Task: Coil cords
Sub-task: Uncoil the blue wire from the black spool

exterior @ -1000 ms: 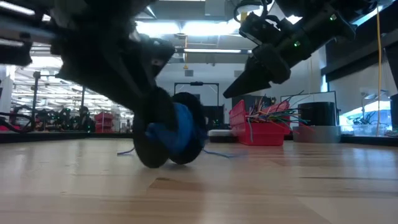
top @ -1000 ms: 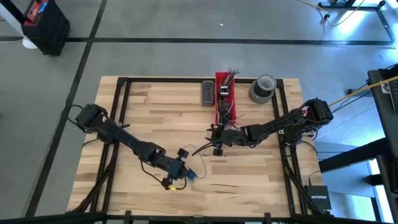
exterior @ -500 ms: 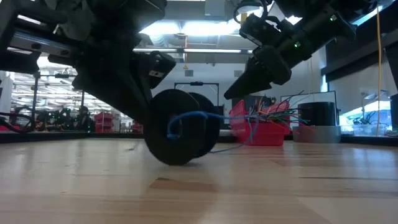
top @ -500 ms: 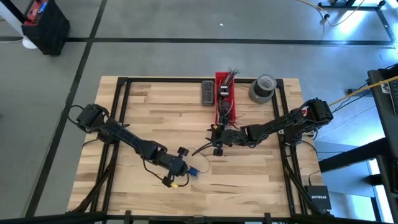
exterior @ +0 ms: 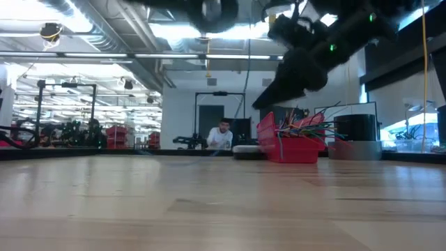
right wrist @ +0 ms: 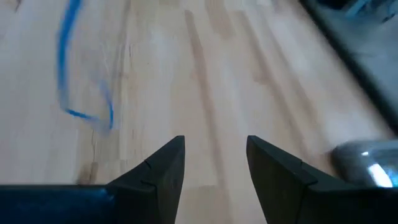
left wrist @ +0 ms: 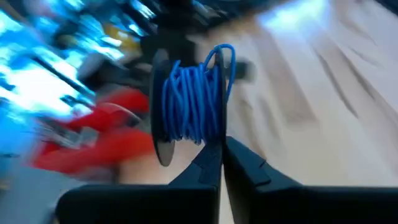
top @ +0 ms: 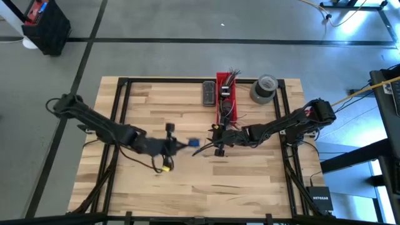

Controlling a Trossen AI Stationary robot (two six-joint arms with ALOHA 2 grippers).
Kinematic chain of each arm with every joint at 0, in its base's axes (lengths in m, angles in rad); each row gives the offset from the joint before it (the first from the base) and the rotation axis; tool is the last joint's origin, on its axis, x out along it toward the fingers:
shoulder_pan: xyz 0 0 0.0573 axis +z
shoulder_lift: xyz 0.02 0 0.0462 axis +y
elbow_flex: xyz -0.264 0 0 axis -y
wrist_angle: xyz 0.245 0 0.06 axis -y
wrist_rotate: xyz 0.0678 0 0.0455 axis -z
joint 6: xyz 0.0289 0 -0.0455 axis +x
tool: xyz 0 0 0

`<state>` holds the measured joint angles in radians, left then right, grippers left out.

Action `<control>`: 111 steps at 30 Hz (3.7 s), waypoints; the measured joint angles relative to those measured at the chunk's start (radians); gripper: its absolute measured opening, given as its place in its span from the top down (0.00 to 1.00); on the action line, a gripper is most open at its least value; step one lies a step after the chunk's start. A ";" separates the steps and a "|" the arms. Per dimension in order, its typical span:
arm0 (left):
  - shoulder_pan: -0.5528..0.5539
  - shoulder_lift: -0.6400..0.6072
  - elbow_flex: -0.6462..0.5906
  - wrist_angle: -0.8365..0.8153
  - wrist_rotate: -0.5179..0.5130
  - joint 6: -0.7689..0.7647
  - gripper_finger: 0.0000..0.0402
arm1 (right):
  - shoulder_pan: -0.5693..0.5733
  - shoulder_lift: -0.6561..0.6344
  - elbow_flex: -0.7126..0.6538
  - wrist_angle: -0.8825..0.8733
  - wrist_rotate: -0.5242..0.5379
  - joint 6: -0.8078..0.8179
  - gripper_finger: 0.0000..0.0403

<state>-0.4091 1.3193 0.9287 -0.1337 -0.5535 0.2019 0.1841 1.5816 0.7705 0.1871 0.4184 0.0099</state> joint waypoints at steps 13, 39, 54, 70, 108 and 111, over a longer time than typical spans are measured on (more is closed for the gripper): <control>0.119 -0.068 -0.005 0.141 -0.060 0.112 0.99 | 0.086 -0.284 0.236 -0.265 0.161 -0.226 0.56; 0.082 -0.053 -0.006 0.059 0.000 0.145 0.99 | 0.078 -0.161 0.233 -0.187 0.189 -0.358 0.67; 0.124 -0.032 -0.005 0.015 0.133 0.081 0.99 | 0.091 -0.164 0.233 0.036 0.113 -0.558 0.98; 0.138 0.013 -0.004 0.076 0.469 0.146 1.00 | 0.032 -0.091 0.405 -0.150 -0.180 -0.680 0.99; 0.056 -0.040 -0.005 -0.037 0.180 0.092 1.00 | 0.266 -0.084 0.665 -0.740 0.352 -0.444 0.99; 0.078 -0.018 -0.005 0.017 0.253 0.120 0.99 | 0.220 -0.084 0.672 -0.616 0.329 -0.556 0.99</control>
<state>-0.3307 1.3016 0.9237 -0.1168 -0.3003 0.3218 0.4040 1.4971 1.4422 -0.4288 0.7474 -0.5458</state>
